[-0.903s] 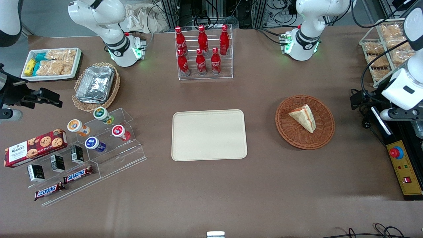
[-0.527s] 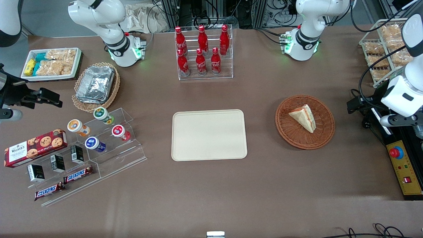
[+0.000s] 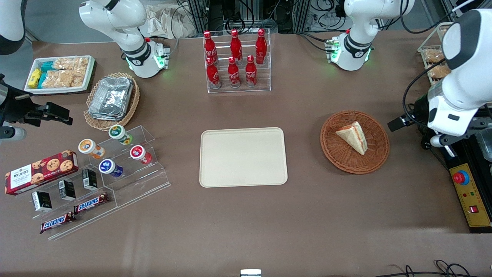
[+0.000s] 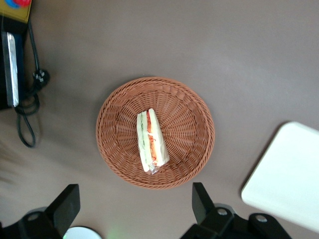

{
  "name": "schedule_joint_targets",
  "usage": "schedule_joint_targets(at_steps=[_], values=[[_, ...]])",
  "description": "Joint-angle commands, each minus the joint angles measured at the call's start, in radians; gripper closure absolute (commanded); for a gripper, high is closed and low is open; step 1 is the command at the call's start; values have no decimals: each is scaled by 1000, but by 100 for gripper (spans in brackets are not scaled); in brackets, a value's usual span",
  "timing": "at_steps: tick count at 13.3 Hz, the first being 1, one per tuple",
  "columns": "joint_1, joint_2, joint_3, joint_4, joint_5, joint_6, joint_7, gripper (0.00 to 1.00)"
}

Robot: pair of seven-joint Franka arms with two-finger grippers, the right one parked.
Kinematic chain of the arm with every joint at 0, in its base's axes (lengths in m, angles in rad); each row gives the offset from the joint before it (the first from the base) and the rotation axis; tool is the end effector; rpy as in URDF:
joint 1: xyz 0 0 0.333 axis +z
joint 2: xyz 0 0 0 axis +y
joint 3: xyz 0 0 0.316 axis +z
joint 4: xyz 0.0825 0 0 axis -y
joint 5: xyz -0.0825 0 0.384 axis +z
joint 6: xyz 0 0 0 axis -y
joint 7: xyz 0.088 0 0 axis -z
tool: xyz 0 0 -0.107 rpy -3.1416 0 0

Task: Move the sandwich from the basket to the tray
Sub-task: 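Move the left gripper over the wicker basket and lower onto the sandwich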

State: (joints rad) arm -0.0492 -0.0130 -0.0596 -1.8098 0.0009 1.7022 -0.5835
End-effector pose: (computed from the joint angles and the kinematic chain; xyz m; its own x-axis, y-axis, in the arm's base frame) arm 0.5454 -0.0596 0.5296 0.8858 0.4574 -0.0779 0.4545 -0.8892 -0.0534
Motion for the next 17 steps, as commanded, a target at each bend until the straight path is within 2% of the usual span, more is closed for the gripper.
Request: schedule_joint_targets(at_steps=[1, 2, 7, 12, 17], values=[[-4, -178, -12, -312, -7, 193, -187, 0], [-4, -206, -23, -397, -7, 248, -229, 0], [-4, -193, -35, -551, -6, 406, -295, 0], [-6, -55, -77, -638, -6, 671, -417, 0], [-6, 24, -78, -741, 2, 855, -417, 0]])
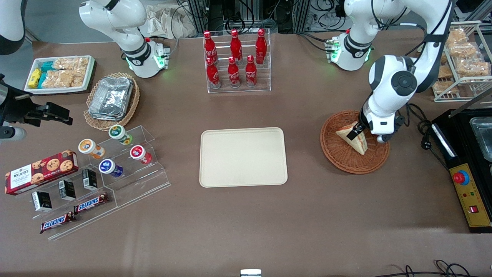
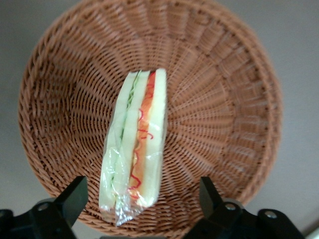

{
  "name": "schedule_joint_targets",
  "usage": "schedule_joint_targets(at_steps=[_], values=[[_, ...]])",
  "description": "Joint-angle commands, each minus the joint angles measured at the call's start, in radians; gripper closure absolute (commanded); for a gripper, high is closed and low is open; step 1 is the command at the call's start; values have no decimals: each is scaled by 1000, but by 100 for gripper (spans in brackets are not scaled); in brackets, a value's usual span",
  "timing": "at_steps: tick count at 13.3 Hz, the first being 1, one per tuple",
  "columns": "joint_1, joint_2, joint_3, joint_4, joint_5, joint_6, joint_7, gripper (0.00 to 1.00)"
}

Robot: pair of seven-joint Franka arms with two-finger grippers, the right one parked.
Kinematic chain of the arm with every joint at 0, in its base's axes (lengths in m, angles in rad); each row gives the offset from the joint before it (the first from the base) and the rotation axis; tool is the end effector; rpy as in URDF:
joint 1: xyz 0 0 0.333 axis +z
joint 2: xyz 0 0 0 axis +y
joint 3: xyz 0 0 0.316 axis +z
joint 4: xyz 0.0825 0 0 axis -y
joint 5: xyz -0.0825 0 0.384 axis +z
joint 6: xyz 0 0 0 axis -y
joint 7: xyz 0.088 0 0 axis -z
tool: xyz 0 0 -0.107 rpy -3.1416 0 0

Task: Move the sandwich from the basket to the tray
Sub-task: 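Close the left gripper on the wrapped sandwich's edge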

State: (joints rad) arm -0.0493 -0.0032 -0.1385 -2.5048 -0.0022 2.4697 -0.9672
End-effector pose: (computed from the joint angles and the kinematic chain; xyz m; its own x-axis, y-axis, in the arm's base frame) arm 0.4534 -0.0861 0.2808 0.7098 0.7041 -0.0188 0.7037 -0.7100 -0.0258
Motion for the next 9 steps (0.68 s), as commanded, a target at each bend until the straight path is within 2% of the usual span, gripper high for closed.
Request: schedule_joint_targets(at_steps=[1, 3, 4, 5, 6, 9], values=[[-6, 29, 0, -57, 10, 116, -31, 0], [-6, 57, 0, -66, 14, 153, -31, 0], [-6, 69, 0, -63, 18, 158, -30, 17], [-6, 71, 0, -60, 18, 156, -27, 74], [-4, 72, 0, -58, 18, 156, -24, 100], [-4, 63, 0, -48, 19, 152, -13, 100]])
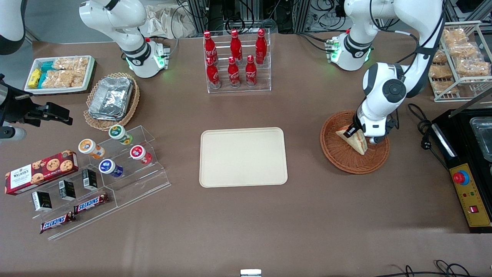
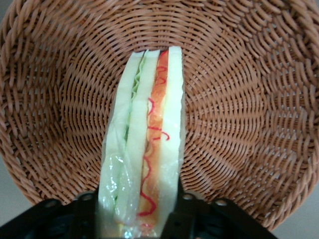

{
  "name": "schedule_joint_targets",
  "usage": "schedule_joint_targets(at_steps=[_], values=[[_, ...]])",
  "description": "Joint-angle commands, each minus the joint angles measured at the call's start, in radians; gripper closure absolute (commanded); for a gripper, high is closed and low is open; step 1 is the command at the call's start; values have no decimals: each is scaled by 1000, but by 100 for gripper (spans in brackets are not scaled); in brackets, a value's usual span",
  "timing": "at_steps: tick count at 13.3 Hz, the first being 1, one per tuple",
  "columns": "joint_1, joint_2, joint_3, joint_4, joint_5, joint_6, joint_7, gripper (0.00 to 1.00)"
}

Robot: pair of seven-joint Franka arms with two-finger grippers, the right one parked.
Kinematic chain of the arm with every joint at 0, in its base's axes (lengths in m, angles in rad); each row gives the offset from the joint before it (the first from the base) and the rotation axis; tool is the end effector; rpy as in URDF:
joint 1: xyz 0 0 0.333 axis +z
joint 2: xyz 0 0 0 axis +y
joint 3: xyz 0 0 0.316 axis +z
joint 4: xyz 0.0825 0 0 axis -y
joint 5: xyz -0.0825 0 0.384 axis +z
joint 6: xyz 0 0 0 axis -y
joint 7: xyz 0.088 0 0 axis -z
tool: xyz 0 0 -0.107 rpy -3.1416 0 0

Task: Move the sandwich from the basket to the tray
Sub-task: 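Close the left gripper on the wrapped sandwich's edge, then lift the sandwich out of the basket with the left gripper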

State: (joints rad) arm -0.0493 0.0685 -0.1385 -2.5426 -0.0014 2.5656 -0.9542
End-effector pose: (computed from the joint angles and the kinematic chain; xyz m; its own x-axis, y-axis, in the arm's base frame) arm 0.4444 -0.0852 0.2425 0.7187 0.6945 -0.0342 0.6938 -0.7195 -0.0307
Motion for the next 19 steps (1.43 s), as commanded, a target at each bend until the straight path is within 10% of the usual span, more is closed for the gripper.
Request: schedule_joint_targets(at_steps=[1, 5, 12, 19], values=[[-4, -18, 0, -8, 18, 53, -24, 100], [0, -88, 2, 51, 27, -71, 52, 100], [-4, -89, -1, 569, 21, -694, 397, 100], [-27, 106, -262, 824, 27, -737, 394, 100]])
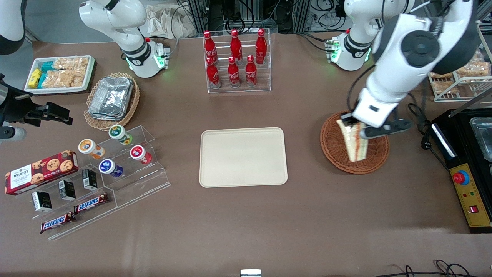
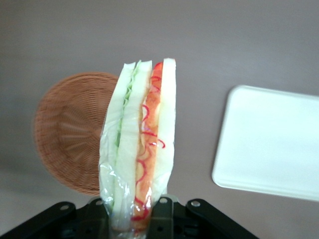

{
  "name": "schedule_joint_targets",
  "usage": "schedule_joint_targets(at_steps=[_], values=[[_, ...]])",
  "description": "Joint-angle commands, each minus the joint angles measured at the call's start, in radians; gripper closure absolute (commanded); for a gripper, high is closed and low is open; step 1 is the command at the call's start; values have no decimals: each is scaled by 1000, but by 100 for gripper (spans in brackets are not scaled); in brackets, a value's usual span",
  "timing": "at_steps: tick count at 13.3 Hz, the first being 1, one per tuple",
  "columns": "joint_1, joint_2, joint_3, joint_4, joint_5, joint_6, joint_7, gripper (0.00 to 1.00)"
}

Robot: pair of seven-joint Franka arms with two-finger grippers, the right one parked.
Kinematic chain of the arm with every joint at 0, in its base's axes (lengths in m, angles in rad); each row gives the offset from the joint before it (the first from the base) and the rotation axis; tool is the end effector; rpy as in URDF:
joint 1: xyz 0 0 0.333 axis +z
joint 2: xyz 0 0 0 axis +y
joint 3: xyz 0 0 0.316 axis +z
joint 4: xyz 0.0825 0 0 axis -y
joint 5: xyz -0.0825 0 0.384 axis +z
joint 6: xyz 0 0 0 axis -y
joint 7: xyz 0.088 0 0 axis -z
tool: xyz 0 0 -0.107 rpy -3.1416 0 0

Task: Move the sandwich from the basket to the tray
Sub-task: 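Lift the sandwich out of the basket with the left gripper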

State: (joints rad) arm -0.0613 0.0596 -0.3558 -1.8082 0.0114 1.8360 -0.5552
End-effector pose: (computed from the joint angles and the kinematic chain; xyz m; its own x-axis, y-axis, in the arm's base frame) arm 0.5289 -0.2292 0.5024 0.9904 0.1349 -0.0290 0.1347 -0.9909 -0.0064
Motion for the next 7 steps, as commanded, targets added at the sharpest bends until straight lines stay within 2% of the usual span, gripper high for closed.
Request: schedule_joint_targets(at_steps=[1, 4, 7], values=[[-37, 134, -54, 89, 15, 21, -6, 100], [-129, 236, -54, 89, 30, 147, -102, 100], [-199, 360, -54, 90, 143, 262, -204, 100]])
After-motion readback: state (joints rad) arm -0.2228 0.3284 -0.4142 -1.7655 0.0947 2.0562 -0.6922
